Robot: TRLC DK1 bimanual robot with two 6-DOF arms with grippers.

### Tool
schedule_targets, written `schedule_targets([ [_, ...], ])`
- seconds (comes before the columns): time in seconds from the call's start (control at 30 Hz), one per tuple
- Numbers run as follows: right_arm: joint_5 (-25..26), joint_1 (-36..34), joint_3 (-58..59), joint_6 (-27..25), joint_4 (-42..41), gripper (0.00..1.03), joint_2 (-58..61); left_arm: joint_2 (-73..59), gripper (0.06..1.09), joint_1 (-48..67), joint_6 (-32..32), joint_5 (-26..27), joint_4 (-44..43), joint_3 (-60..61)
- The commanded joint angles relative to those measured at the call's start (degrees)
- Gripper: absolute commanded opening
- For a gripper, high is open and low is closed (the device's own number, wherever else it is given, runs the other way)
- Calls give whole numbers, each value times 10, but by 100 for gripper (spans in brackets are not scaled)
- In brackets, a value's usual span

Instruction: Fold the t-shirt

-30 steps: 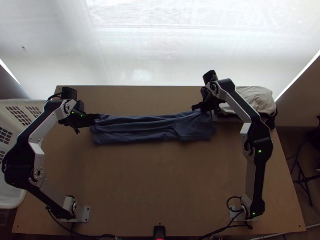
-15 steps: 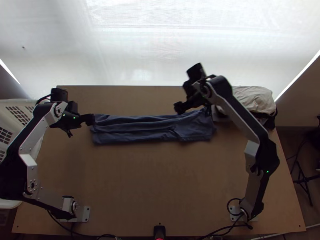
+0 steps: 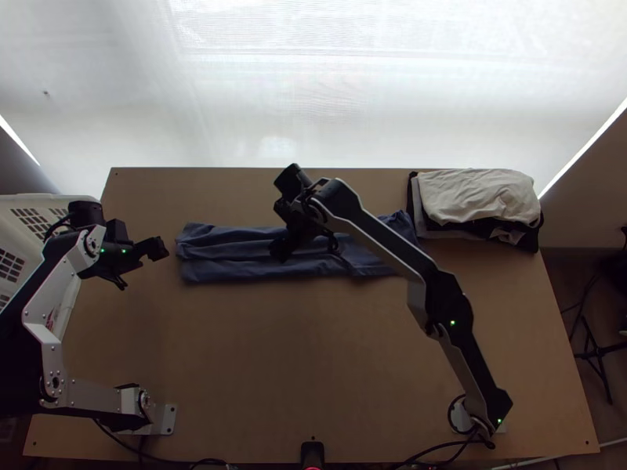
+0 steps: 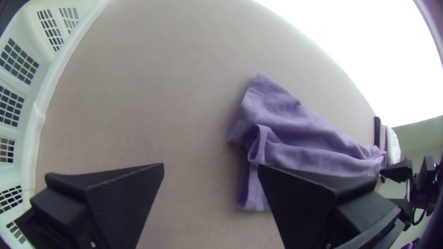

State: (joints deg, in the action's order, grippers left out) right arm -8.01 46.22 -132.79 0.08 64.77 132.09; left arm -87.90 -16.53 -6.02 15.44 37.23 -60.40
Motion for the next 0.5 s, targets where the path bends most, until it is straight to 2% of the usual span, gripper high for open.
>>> schedule_targets([
  [0.0, -7, 17, -28, 15, -11, 96, 78, -7, 104, -16, -8, 18, -51, 42],
  [0.1, -7, 10, -28, 13, -12, 96, 95, -18, 104, -16, -14, 49, -53, 43],
  [0.47, -7, -5, -21, 15, -13, 96, 121, -55, 104, -16, -38, 87, -81, 24],
])
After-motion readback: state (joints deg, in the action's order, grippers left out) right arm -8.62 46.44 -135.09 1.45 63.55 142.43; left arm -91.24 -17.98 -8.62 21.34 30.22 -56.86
